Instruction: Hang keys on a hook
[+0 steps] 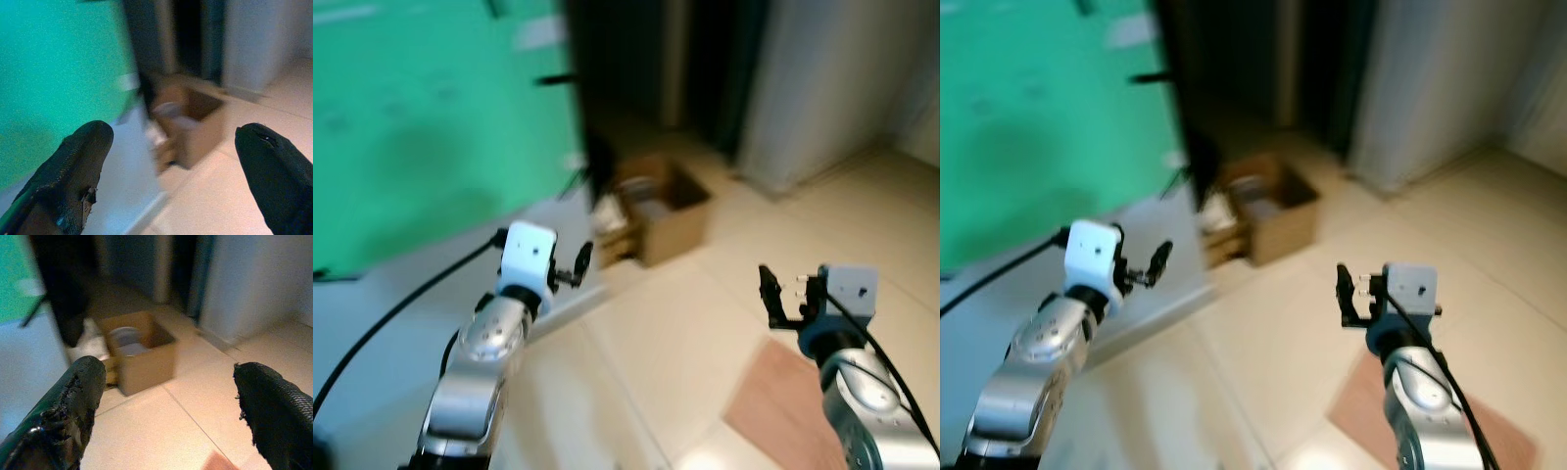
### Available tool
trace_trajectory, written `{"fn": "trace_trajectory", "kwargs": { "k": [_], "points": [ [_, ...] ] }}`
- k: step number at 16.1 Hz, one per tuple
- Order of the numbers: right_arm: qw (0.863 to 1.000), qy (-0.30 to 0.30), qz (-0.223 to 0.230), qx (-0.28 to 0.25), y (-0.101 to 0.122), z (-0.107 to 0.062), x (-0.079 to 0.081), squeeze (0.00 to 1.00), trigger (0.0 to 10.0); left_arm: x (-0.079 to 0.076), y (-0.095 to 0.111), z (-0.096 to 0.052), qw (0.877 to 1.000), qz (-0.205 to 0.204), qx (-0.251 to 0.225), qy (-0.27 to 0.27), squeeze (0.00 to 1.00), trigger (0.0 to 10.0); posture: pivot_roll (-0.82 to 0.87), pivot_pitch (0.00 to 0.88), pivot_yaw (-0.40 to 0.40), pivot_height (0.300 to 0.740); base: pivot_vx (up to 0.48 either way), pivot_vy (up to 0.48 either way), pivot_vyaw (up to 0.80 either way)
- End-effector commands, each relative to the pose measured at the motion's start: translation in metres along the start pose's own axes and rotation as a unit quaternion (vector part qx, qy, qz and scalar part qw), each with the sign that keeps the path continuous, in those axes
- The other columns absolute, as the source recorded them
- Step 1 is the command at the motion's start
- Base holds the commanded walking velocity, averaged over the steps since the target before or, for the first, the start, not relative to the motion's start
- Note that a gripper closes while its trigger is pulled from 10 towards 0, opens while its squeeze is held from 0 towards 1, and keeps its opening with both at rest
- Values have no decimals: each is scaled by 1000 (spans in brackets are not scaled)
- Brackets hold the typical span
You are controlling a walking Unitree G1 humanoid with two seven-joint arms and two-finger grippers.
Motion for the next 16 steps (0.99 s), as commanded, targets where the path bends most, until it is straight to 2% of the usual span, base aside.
{"fn": "trace_trajectory", "kwargs": {
  "k": [1,5,6,9,12,14,16],
  "points": [
    [999,28,9,-21,9,2,13,1000,10000,13,-4,-5,1000,3,8,22,0,10000,-159,0,30,740,446,0,800],
    [998,64,-5,-23,3,0,18,1000,10000,17,-12,-13,999,4,18,30,0,10000,-149,0,30,740,389,0,800],
    [998,66,-6,-22,2,0,17,1000,10000,18,-11,-13,999,-2,13,31,0,10000,-148,0,30,740,0,0,800],
    [997,73,-5,-23,0,-1,18,1000,10000,20,-8,-12,999,11,8,30,0,10000,-144,0,32,740,0,0,800],
    [997,75,2,-26,-1,-1,21,1000,10000,17,-8,-13,1000,19,6,24,0,10000,-142,0,38,740,0,-422,800],
    [997,59,19,-34,2,0,19,1000,10000,21,-8,-11,999,3,6,32,0,10000,-143,0,42,740,0,-240,228],
    [997,66,10,-40,4,1,19,1000,10000,23,-6,-11,999,1,2,35,0,10000,-141,0,41,740,0,0,0]
  ]
}}
Point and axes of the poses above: a point about 5 cm out from each wrist's last joint towards the gripper, its own z axis pointing out of the wrist towards the gripper, its own y axis along the axis of the wrist's last joint, x = y × z, the point moved 2 cm from there along z, pointing out of the wrist towards the gripper, and after that the axes turned 13 degrees about -z, right-handed, at the moved point
